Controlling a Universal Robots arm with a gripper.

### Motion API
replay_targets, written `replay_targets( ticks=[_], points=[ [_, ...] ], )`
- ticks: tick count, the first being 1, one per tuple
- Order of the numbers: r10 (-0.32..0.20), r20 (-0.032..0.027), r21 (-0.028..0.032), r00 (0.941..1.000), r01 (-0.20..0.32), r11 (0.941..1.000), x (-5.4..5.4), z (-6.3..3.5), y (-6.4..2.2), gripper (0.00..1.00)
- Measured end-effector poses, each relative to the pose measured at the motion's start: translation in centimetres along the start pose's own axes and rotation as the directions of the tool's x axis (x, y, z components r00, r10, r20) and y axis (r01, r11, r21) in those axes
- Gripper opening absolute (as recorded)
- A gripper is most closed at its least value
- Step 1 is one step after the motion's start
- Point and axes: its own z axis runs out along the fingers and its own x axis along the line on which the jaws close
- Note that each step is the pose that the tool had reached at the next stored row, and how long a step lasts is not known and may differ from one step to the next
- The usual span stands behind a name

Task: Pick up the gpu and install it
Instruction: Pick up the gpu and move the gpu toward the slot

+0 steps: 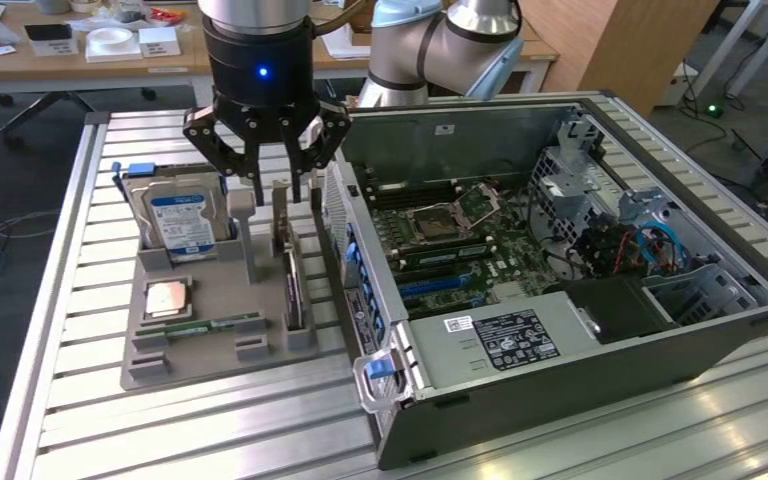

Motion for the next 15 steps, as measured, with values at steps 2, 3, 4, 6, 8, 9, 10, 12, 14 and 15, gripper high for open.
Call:
replay_targets(
  ticks=[2,3,4,6,8,9,10,12,14,15],
  points=[
    [0.000,0.0000,0.0000,1.0000,0.000,1.0000,0.0,0.00,0.00,0.42],
    [0.000,0.0000,0.0000,1.0000,0.000,1.0000,0.0,0.00,0.00,0.42],
    [0.000,0.0000,0.0000,1.0000,0.000,1.0000,0.0,0.00,0.00,0.42],
    [0.000,0.0004,-0.0004,1.0000,0.000,1.0000,0.0,0.13,-0.01,0.42],
    [0.000,0.0000,-0.0001,1.0000,0.000,1.0000,0.0,0.41,-0.02,0.42],
    [0.000,0.0000,-0.0001,1.0000,0.000,1.0000,0.0,0.59,-0.03,0.42],
    [0.000,0.0001,-0.0001,1.0000,0.000,1.0000,0.0,0.77,-0.04,0.42],
    [0.000,0.0000,0.0000,1.0000,0.000,1.0000,0.0,1.13,-0.05,0.42],
    [0.000,0.0001,-0.0001,1.0000,0.000,1.0000,0.0,1.50,-0.07,0.42],
    [0.000,0.0000,0.0000,1.0000,0.000,1.0000,0.0,1.67,-0.08,0.42]
  ],
)
